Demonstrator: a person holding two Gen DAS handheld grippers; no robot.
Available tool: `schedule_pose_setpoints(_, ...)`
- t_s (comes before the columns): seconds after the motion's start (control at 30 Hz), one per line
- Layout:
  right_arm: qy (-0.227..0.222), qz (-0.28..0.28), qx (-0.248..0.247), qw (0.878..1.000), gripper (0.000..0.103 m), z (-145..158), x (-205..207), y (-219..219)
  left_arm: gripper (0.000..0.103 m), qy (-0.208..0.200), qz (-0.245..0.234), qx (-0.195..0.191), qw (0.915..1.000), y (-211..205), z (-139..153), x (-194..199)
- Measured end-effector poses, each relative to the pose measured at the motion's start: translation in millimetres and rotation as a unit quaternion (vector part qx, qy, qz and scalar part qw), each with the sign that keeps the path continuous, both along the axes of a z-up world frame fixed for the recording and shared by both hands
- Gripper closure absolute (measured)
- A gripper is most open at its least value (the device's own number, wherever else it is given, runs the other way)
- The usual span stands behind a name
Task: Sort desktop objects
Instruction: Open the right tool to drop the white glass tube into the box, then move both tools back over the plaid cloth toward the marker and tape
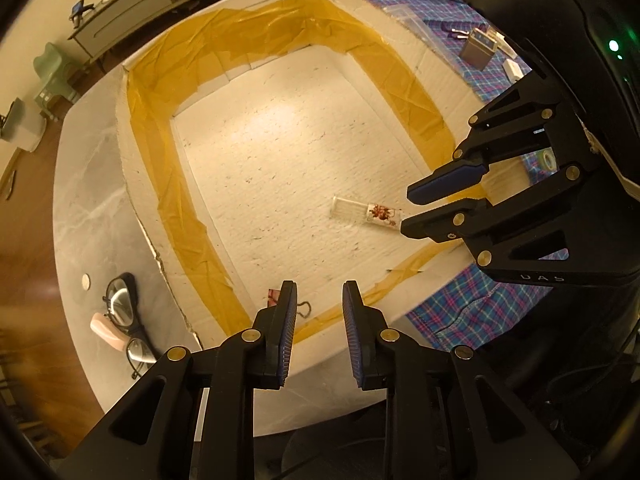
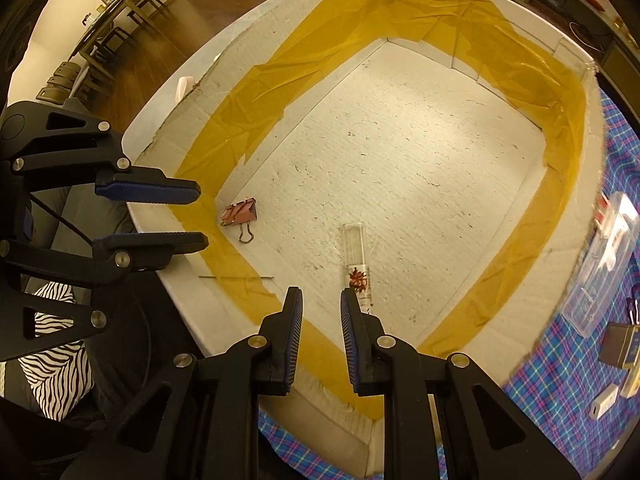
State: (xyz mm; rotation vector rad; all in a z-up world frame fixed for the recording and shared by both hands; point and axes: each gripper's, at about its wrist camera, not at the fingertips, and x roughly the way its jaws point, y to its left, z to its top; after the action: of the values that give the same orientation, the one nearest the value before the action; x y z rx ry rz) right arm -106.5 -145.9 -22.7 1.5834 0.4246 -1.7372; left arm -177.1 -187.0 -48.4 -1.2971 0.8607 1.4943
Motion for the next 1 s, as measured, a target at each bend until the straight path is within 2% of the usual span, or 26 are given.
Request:
schedule_pose_setpoints(0.17, 0.01, -0.009, -0.014, 1.0, 0.075, 17, 6, 11, 0.073, 0.004, 0.005, 0.016, 0.9998, -2, 21, 12)
schedule_pose_setpoints(0.3, 0.022, -0.014, -0.025, 0.999, 0.074, 29, 15, 22, 0.069, 0.004, 0.002, 0.03, 0.9995, -2, 37, 29)
schedule_pose_setpoints(0.6, 0.053, -0.018, -0.032, 0.998, 0.072, 45, 47, 63, 0.066, 0.003, -0.031, 0.051, 0.9982, 6, 62, 90)
schedule_pose_setpoints(0.8, 0.071, -0.025, -0.038, 0.996, 0.07, 51, 69, 97, 0.066, -0.004, -0.047, 0.059, 0.9971, 18, 67, 126)
schedule_pose_setpoints(1.0, 0.091, -0.042, -0.049, 0.994, 0.068, 52, 89, 138, 0.063, -0.016, -0.04, 0.08, 0.9959, 33, 67, 157)
